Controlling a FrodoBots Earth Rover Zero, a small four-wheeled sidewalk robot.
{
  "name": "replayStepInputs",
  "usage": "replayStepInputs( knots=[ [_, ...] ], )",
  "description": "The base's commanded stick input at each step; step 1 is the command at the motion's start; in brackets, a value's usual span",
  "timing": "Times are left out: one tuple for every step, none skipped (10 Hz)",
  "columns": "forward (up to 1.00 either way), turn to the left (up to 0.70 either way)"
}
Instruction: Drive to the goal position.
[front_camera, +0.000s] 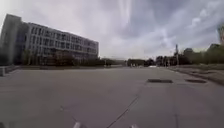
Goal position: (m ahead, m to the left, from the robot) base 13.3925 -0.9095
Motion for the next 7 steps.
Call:
replayStepInputs(
  knots=[
    [1.0, -0.12],
    [1.0, 0.07],
    [1.0, 0.3],
    [1.0, 0.39],
    [1.0, 0.35],
    [1.0, 0.19],
    [1.0, 0.0]
  ],
)
